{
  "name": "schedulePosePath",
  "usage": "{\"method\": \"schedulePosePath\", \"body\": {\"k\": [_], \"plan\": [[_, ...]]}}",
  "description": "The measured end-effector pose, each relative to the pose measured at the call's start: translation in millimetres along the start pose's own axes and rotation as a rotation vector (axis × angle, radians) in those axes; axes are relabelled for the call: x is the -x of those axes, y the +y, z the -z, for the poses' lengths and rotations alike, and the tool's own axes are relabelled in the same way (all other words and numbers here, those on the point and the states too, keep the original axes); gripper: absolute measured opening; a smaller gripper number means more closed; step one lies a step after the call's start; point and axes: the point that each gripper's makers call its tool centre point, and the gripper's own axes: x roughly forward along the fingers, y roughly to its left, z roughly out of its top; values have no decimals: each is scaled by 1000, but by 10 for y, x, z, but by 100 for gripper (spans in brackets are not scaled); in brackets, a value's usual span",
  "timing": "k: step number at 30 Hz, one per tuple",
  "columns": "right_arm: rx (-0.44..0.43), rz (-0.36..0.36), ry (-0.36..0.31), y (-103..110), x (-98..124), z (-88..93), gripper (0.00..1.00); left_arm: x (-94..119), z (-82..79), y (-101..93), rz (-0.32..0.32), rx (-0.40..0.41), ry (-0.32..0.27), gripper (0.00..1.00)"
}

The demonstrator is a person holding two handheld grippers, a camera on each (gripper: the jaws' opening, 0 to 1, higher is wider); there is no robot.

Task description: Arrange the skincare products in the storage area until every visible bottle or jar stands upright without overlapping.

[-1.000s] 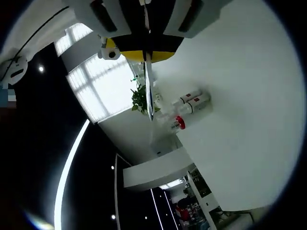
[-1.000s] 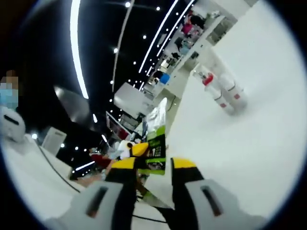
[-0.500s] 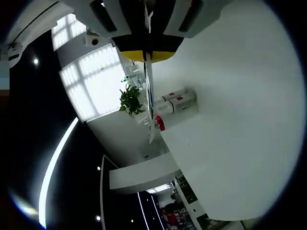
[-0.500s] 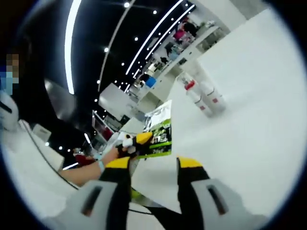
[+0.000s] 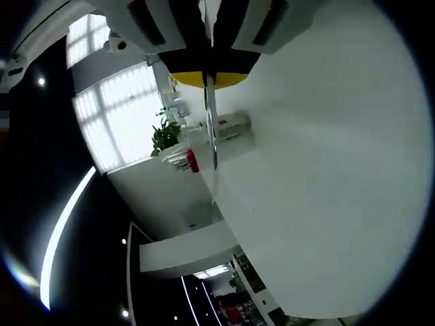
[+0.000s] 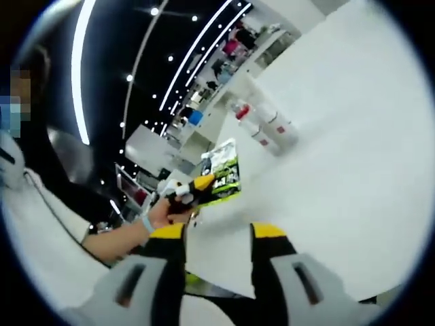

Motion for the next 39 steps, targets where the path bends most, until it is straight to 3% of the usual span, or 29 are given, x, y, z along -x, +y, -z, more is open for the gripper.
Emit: {"method": "schedulePosePath", "body": {"k": [6, 11, 16, 22, 27, 34, 39], "plan": [[25, 82, 16, -157, -64, -43, 40, -80, -175, 92, -9, -12, 17, 1], [34, 149, -11, -299, -82, -127, 42, -130, -273, 161, -29, -29, 44, 1], [11, 168, -15, -379, -125, -185, 42, -184, -380, 217, -37, -29, 50, 1], [40, 212, 1, -471, -145, -225, 45, -312, -499, 343, -57, -19, 59, 1], [61, 275, -21, -588, -104, -277, 54, -442, -532, 455, -90, -24, 78, 1], [15, 315, -54, -650, 24, -185, 54, -562, -483, 608, -126, -21, 133, 1], [-15, 340, -75, -680, 101, -111, 54, -597, -512, 681, -143, -12, 136, 1]]}}
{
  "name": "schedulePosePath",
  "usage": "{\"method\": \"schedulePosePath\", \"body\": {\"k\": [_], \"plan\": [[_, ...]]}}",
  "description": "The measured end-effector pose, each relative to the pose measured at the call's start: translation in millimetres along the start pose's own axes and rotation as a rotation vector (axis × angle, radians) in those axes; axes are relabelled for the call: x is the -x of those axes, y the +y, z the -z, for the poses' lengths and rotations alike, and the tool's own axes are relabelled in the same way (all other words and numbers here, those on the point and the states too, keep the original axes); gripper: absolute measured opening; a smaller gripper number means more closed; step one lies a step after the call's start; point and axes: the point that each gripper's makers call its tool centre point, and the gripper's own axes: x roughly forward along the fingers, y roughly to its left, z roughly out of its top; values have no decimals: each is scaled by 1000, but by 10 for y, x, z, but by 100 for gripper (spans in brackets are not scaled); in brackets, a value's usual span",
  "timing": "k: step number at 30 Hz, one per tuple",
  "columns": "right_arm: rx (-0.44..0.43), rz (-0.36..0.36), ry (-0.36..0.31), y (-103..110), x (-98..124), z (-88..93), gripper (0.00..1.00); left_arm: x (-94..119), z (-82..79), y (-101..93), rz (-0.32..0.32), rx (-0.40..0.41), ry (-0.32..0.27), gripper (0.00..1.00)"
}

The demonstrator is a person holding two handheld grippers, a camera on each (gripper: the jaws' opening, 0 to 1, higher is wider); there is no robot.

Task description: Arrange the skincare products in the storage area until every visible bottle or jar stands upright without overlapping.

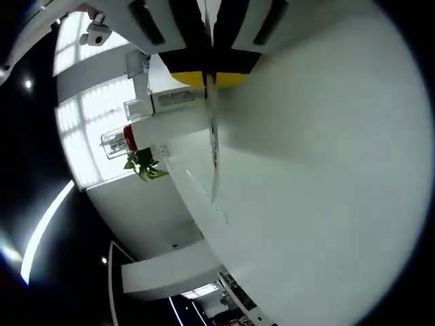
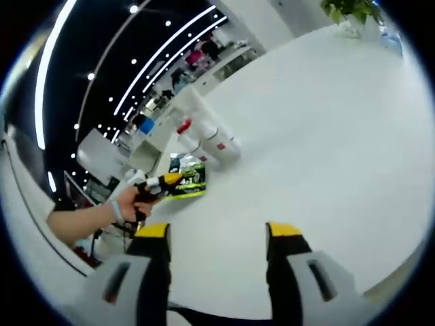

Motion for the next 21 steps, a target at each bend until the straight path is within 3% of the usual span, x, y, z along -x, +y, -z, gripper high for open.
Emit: {"method": "schedulePosePath", "body": {"k": [5, 10, 12, 17, 21], "plan": [[-12, 21, -19, 1, 50, 21, 54, -23, -86, 36, -9, 13, -27, 1], [-11, 22, -25, 38, 67, 35, 54, -90, -76, 65, -22, 6, -14, 1], [1, 14, -14, 64, 63, 57, 54, -81, -71, 121, -66, -40, -14, 1], [17, 6, -8, 98, 88, 64, 54, -76, -98, 176, -81, -56, -17, 2], [25, -3, -8, 119, 117, 38, 54, -66, -80, 225, -132, -84, 6, 2]]}}
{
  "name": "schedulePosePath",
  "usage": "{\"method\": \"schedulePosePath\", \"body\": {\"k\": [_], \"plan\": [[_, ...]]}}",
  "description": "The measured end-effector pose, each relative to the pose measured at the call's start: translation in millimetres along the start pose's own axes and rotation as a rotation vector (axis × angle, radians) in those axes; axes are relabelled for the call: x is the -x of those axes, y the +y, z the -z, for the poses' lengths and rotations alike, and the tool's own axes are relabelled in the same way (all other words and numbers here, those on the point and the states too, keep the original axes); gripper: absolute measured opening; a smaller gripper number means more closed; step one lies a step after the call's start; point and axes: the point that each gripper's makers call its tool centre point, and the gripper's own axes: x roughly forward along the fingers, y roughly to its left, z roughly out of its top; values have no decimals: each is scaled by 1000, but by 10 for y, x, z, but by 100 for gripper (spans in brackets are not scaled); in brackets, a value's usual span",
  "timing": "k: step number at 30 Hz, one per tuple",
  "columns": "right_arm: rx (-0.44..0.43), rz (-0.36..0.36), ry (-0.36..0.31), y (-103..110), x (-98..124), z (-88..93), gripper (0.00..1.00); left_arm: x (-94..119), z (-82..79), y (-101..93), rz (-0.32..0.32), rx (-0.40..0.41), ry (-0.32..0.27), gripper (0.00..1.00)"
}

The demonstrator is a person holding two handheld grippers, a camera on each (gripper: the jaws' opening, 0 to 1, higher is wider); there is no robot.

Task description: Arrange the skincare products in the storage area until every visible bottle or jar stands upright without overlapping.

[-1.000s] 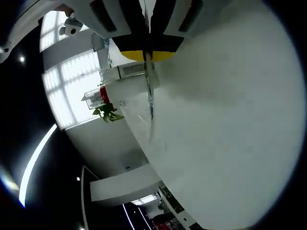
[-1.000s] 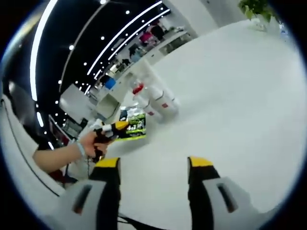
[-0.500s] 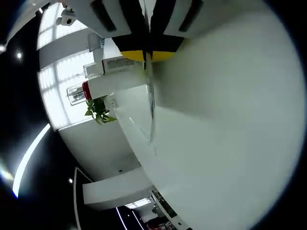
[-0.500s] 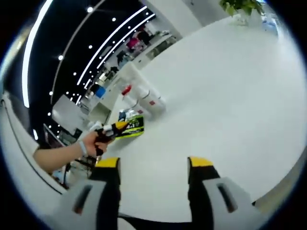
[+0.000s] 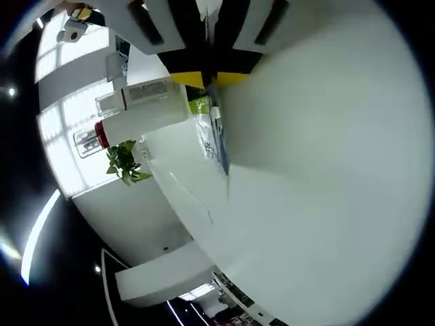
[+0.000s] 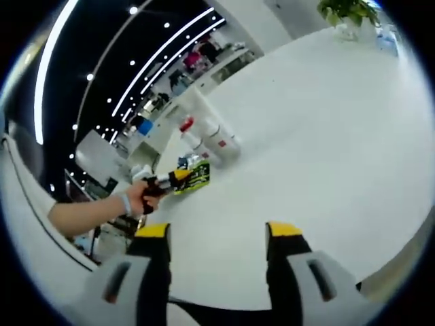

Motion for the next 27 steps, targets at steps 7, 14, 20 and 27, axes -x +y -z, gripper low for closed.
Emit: {"method": "schedulePosePath", "body": {"k": [7, 14, 20, 27], "plan": [[3, -37, 12, 52, 13, 13, 54, -44, -14, 2, -26, -18, 4, 3], [12, -57, 32, 87, 92, 6, 54, -107, -49, 11, -31, -18, 7, 4], [14, -98, 18, 183, 115, -14, 55, -82, -14, -10, -55, -62, 27, 5], [44, -120, 35, 262, 146, 63, 55, -62, 21, -40, -70, -90, 48, 9]]}}
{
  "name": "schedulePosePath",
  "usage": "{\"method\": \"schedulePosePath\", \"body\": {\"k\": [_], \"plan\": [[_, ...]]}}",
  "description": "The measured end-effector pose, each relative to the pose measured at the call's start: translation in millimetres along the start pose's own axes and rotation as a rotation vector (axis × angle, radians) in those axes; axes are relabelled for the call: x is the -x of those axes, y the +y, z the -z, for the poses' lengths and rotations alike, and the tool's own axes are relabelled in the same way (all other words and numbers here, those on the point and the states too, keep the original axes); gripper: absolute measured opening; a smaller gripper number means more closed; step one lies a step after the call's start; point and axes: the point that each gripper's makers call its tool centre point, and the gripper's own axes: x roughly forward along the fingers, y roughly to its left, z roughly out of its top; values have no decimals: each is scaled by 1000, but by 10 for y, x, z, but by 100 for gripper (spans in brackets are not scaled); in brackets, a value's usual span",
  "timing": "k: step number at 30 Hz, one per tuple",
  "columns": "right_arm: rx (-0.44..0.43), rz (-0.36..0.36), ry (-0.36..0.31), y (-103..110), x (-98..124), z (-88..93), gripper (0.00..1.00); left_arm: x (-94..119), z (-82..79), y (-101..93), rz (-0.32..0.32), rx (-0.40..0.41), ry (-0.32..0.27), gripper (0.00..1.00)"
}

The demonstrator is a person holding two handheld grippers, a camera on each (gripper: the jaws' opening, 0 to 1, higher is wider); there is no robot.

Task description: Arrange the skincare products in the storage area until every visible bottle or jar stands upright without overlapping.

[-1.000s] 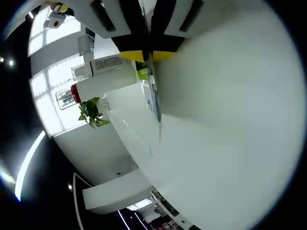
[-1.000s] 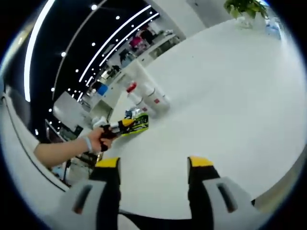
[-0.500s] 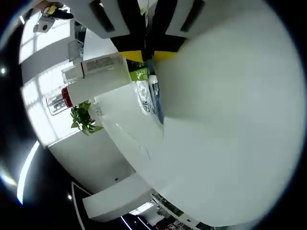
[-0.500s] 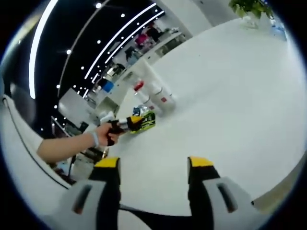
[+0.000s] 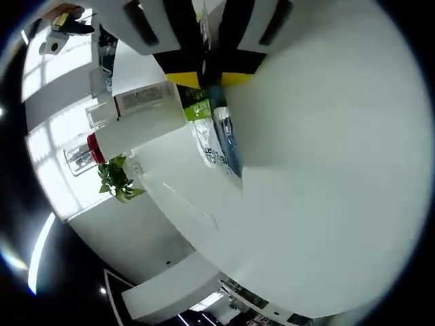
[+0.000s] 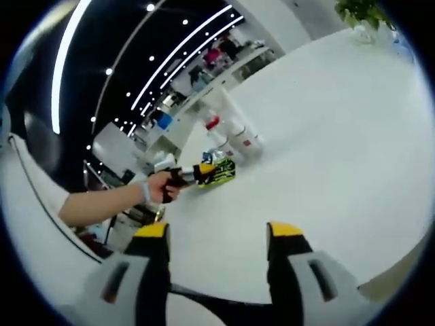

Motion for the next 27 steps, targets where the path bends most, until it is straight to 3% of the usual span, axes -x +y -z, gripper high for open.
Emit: {"method": "schedulePosePath", "body": {"k": [13, 19, 27], "plan": [[-12, -27, -33, 98, 89, 41, 57, 139, -4, 5, -48, -69, 36, 20], [-24, -38, -35, 134, 98, 108, 57, 98, -1, -65, -30, -103, 66, 29], [-19, -46, -24, 177, 110, 164, 57, 101, -8, -57, -74, -178, 94, 35]]}}
